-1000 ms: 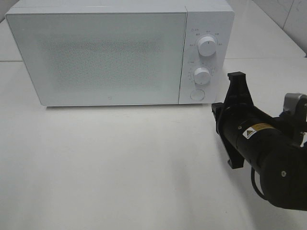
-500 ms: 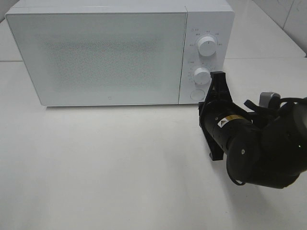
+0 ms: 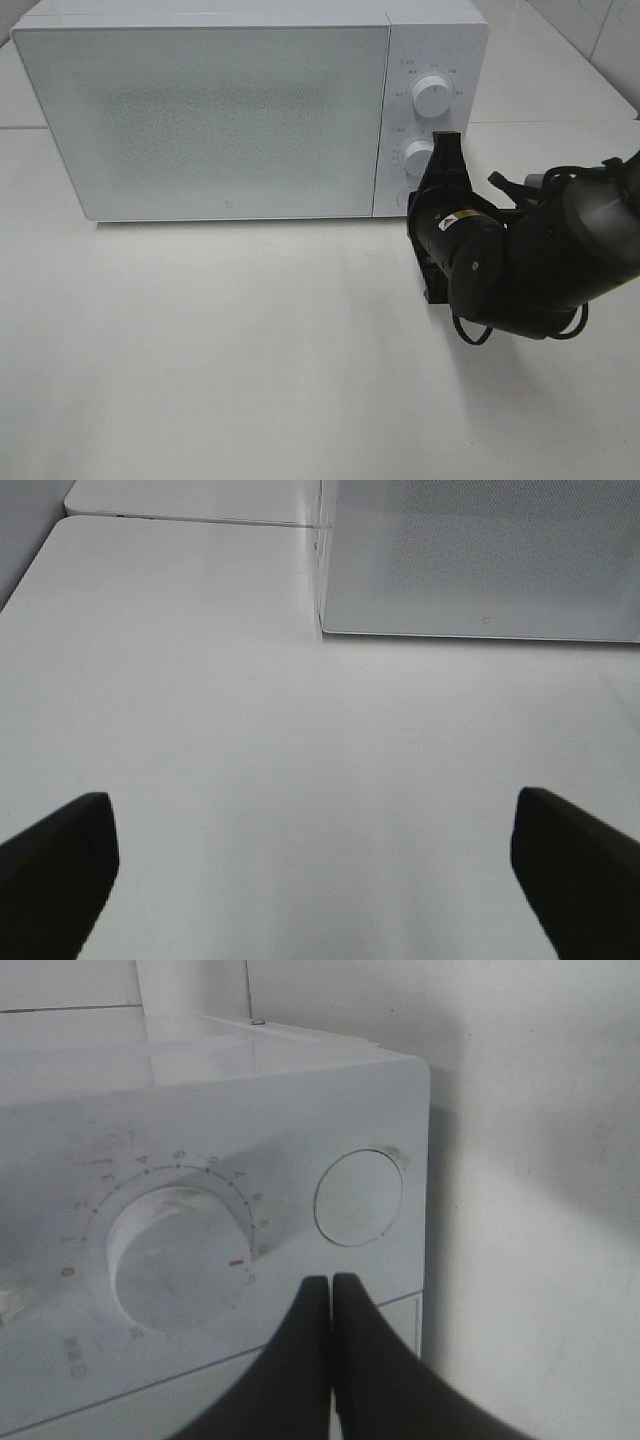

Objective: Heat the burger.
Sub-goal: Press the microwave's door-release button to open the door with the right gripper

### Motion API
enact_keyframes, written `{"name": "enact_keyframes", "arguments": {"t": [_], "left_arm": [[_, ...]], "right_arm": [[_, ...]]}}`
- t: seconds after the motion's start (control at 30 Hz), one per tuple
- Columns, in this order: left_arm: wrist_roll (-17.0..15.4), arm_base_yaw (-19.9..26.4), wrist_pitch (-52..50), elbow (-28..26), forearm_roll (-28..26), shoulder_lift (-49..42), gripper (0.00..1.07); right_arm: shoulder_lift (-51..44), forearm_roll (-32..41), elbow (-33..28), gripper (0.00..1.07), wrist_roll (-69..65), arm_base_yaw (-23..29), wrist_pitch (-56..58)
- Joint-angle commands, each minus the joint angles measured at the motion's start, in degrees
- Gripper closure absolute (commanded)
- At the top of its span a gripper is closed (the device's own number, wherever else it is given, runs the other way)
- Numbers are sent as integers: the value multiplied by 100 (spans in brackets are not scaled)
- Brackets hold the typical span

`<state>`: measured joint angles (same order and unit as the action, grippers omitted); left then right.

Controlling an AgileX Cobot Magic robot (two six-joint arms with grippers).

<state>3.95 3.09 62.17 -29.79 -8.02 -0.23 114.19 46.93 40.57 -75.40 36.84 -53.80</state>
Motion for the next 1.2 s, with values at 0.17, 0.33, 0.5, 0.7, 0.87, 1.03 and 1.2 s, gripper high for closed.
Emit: {"name": "enact_keyframes", "arguments": {"t": [0.17,0.33,0.5,0.7,0.87,1.03,1.2], "left_arm": [[-29,11,-63,6,-29,-103,7],[-29,11,-63,6,-23,-97,7],[-29,11,-63,6,-23,-97,7],[-29,11,-63,6,-23,-97,7],[-29,11,-63,6,-23,-97,7],[-29,11,-63,6,-23,-97,7],[-29,11,-63,6,-23,-97,7]], "right_arm": [[212,-74,292,107,103,-143,126],[476,-23,510,107,97,-143,155],[670,46,682,107,126,-275,258],[854,103,911,107,172,-350,252],[928,241,1020,107,235,-407,264],[934,344,1089,107,355,-476,258],[934,304,1220,107,401,-521,367]]}}
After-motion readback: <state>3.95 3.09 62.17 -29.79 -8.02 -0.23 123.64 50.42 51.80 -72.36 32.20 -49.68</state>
